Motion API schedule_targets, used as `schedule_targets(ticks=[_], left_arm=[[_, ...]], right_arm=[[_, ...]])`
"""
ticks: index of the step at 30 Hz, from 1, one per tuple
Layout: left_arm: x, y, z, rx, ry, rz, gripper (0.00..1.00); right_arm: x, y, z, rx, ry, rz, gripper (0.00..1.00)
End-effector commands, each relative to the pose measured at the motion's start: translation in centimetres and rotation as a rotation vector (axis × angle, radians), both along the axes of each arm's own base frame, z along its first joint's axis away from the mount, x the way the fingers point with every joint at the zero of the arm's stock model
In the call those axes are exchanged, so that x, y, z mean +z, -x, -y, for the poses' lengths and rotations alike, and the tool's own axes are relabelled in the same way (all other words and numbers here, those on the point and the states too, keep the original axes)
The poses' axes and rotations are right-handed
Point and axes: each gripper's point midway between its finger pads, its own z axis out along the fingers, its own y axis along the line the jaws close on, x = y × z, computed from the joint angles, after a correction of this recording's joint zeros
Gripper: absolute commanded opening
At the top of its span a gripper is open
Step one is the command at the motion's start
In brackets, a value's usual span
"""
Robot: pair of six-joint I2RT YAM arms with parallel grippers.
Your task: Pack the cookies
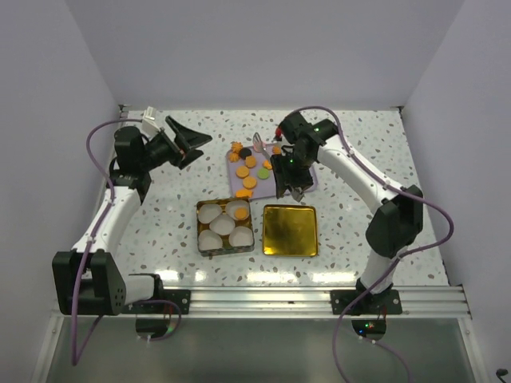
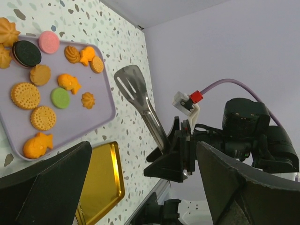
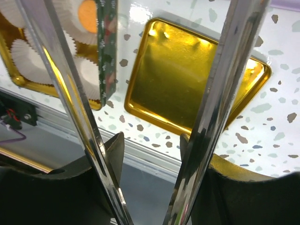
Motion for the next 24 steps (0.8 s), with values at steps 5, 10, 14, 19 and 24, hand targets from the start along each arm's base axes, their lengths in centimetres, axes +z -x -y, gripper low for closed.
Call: schedule_targets(ticks=[5,10,14,19,24], left_arm=[[-0.3,1.2,-0.1,-0.004,-0.029,0.03,1.0],[-0.7,1.5,-0.1,-0.009,-0.029,0.025,1.0],[-0.8,1.5,-0.1,-0.012,-0.032,0.024,1.0],[-1.0,1.4,0.0,-0.017,-0.03,0.019,1.0],[-1.1,0.9,-0.8,0.001,-0.027,0.02,1.0]], right_arm=[[-3.3,-0.2,0.8,0.049,0.097,-0.095,0.56],[-5.8,-0.6,1.5,0.054,0.149,-0.165,0.57],[-7.0,-1.2,1.6,0.054,0.165,-0.199,0.56],[-7.7,-2.1,1.4,0.054,0.17,-0.209,0.55],[-8.5,-2.6,1.4,0.057,0.194,-0.224,0.54]])
